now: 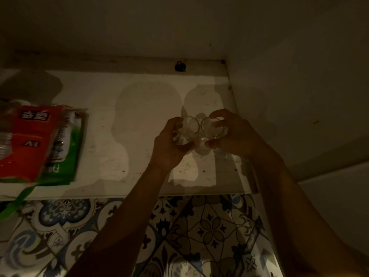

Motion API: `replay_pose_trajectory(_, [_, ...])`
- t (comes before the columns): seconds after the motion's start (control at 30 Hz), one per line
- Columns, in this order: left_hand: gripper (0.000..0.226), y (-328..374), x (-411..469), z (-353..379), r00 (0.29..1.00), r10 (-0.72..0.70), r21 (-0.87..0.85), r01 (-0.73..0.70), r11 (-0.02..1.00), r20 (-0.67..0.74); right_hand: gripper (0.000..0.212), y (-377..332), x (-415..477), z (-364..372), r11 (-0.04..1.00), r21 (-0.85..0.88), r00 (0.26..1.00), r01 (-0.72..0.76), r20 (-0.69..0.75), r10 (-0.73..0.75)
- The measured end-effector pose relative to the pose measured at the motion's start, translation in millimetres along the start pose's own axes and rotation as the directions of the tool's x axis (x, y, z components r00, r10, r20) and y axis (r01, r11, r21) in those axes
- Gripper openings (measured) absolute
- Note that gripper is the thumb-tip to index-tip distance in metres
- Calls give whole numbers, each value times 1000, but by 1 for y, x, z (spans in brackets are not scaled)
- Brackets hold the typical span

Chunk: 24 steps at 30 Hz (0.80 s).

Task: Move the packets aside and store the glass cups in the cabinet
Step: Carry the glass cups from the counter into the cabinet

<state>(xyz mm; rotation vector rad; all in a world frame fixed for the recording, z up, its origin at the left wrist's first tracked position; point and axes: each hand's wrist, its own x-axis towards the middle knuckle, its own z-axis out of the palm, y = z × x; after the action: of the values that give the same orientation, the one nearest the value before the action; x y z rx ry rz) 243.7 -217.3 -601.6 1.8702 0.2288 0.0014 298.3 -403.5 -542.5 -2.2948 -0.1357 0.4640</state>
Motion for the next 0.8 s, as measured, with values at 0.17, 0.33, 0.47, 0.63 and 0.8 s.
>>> replay_pose_trajectory(0.17, [101, 1, -1, 0, 999, -18, 50, 16, 999, 38, 84, -11, -7, 2, 998, -62, 999, 33, -34, -35])
replay_pose_trajectory(0.33, [107, 16, -14, -12, 1000, 19, 128, -20, 992, 12, 83, -35, -15, 3, 996, -8, 993, 86, -84, -86])
replay_pose_trajectory(0.47, [96, 25, -35, -26, 998, 63, 151, -59, 987, -20, 73, -56, -26, 19, 988, -79, 978, 135, -152, -146])
replay_pose_trajectory(0.63, [72, 36, -59, -64, 983, 159, 256, -132, 958, -89, 74, -83, -41, 49, 958, -190, 951, 213, -184, -248])
replay_pose_trajectory(0.8, [74, 45, -96, -124, 988, 53, 344, -1, 939, -144, 53, -133, -80, 85, 944, -226, 938, 241, -195, -286])
